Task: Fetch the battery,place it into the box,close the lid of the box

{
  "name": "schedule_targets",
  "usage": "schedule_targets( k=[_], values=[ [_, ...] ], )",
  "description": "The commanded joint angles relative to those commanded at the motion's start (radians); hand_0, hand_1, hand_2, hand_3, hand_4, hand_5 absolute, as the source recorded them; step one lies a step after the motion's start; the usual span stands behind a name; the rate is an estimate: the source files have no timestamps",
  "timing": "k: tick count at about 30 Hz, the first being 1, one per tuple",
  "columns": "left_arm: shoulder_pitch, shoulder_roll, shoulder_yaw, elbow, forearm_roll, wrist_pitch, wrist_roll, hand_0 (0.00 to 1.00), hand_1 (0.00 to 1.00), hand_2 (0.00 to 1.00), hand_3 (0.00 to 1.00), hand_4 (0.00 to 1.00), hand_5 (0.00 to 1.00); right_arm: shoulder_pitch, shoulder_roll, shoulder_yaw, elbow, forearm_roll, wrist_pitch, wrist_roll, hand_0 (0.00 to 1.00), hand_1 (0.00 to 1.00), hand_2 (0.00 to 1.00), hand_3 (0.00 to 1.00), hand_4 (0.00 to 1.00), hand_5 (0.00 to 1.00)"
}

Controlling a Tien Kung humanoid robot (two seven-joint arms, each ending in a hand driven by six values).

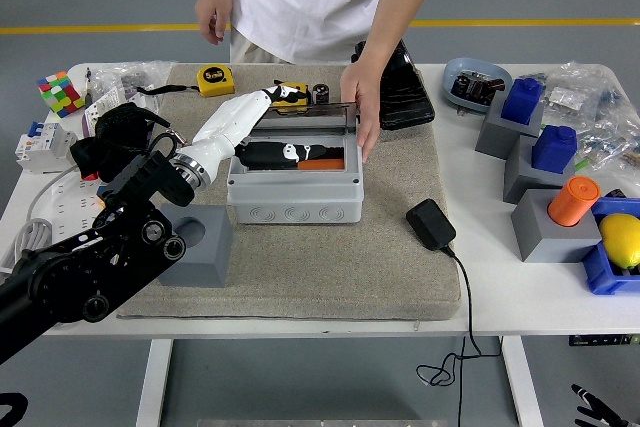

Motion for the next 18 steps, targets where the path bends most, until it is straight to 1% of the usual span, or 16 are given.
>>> schedule_targets(
  k=[18],
  values=[
    [0.077, 0.050, 0.012, -0.087, -0.014, -0.002, -0.001, 0.725, 0.815, 0.777, 0.788, 0.998, 0.643, -0.004, 0.002, 0.010, 0.000, -0.013, -0.001, -0.002, 0.643, 0.693, 0.661, 0.559, 0.927, 0.481]
  ],
)
